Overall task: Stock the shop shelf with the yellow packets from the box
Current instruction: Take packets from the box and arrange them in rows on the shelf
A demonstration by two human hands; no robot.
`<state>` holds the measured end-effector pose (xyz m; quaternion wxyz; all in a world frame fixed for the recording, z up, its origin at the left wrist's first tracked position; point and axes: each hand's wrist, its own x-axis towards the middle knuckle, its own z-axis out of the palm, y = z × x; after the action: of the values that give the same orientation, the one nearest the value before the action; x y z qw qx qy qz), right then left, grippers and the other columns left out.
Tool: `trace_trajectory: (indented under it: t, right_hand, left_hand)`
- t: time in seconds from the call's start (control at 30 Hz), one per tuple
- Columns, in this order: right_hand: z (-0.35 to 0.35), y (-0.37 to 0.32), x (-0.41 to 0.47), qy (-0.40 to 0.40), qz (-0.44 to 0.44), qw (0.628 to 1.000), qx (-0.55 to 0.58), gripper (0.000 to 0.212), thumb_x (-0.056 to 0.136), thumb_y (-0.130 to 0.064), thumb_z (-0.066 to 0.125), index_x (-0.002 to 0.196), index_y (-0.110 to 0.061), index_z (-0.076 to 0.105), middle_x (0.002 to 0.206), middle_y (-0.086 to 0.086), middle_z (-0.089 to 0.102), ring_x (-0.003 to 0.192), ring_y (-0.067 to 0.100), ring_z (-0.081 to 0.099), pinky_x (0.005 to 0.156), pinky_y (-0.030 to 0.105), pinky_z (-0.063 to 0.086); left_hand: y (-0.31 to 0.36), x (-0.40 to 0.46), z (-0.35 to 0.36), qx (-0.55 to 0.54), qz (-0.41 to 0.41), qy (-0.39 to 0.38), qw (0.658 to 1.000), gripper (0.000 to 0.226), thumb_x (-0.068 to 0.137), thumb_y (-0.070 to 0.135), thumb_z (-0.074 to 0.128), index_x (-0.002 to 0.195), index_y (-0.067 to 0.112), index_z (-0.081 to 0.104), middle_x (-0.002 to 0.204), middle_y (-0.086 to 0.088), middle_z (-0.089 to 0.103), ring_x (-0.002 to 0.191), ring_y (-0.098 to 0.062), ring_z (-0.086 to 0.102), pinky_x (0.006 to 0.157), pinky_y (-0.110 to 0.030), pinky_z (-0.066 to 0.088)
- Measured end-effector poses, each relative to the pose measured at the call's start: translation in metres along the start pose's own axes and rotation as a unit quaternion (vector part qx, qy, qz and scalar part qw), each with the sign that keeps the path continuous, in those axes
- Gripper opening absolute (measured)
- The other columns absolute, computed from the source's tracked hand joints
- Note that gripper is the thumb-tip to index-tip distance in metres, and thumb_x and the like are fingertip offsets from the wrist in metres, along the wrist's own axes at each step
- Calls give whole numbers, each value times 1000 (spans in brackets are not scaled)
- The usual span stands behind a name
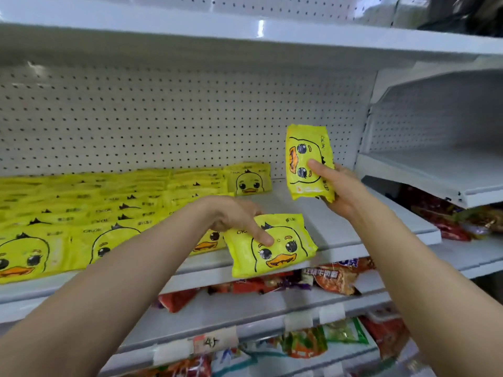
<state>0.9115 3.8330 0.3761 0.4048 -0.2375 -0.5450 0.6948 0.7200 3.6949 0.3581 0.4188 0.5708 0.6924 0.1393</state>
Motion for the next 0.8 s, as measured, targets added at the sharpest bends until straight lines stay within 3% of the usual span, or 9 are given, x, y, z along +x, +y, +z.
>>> trace_trajectory:
  t: [0.03, 0.07, 0.1, 0.13, 0.23, 0.4, 0.47, 0.6, 0.8]
  right_hand:
    - [-3, -1, 9, 5, -8, 1000, 0, 40, 83, -15, 73, 121, -8, 63, 109, 12, 74, 89, 25, 74, 76, 38, 60]
    - [-6, -2, 17, 10, -18, 1000, 0, 44, 82, -16, 74, 123, -8, 62, 111, 12, 74, 91, 25, 74, 78, 39, 59]
    - [-10, -2, 25, 14, -28, 1000, 0, 49, 78, -17, 76, 125, -8, 62, 111, 11, 74, 92, 25, 74, 78, 39, 59]
    - [-13, -1, 32, 18, -35, 999, 0, 54, 75, -18, 77, 126, -9, 62, 111, 11, 74, 92, 26, 73, 78, 40, 58]
    - [-23, 2, 48, 22, -41, 999, 2, 58, 69, -17, 78, 125, -12, 63, 112, 10, 74, 96, 28, 73, 78, 41, 60]
    - [-44, 6, 78, 29, -36, 999, -2, 50, 67, -18, 80, 115, -13, 67, 109, 11, 74, 90, 27, 74, 80, 43, 59]
    - [-50, 7, 95, 19, -31, 999, -9, 47, 68, -18, 80, 112, -13, 68, 108, 10, 75, 92, 28, 73, 85, 47, 56]
    - [-56, 6, 127, -7, -11, 999, -31, 53, 67, -19, 79, 117, -7, 67, 105, 11, 75, 85, 26, 74, 68, 38, 60]
    - [-64, 9, 163, -41, -2, 998, -38, 48, 71, -19, 79, 116, -7, 67, 104, 10, 76, 85, 23, 74, 61, 32, 59]
  left_hand:
    - [3, 11, -10, 26, 3, 5, 1000, 83, 56, 48, 91, 126, 16, 58, 131, 5, 61, 131, -19, 46, 116, -42, 28]
    - [7, 20, -18, 42, 8, 12, 999, 63, 63, 43, 89, 115, 19, 64, 122, 9, 65, 128, -16, 48, 115, -37, 27]
    - [10, 28, -27, 51, 11, 19, 998, 46, 67, 37, 87, 107, 23, 67, 114, 12, 67, 123, -14, 52, 114, -35, 29]
    - [14, 36, -35, 60, 11, 31, 998, 43, 67, 36, 87, 105, 24, 69, 111, 11, 69, 119, -15, 55, 112, -35, 33]
    - [25, 56, -52, 87, -1, 70, 994, 54, 66, 37, 88, 114, 21, 69, 114, 7, 69, 115, -17, 59, 105, -36, 41]
    - [41, 92, -91, 109, -39, 122, 986, 48, 71, 30, 86, 113, 14, 69, 107, -2, 72, 99, -22, 68, 92, -38, 54]
    - [42, 107, -105, 131, -54, 146, 979, 48, 71, 31, 86, 113, 14, 69, 106, -2, 72, 98, -22, 68, 90, -39, 55]
    - [35, 133, -126, 189, -80, 180, 962, 48, 68, 39, 86, 107, 16, 71, 102, 1, 71, 95, -20, 67, 91, -39, 54]
    - [18, 159, -140, 289, -125, 188, 930, 54, 72, 46, 80, 112, 12, 67, 104, 0, 58, 90, -18, 55, 80, -31, 47]
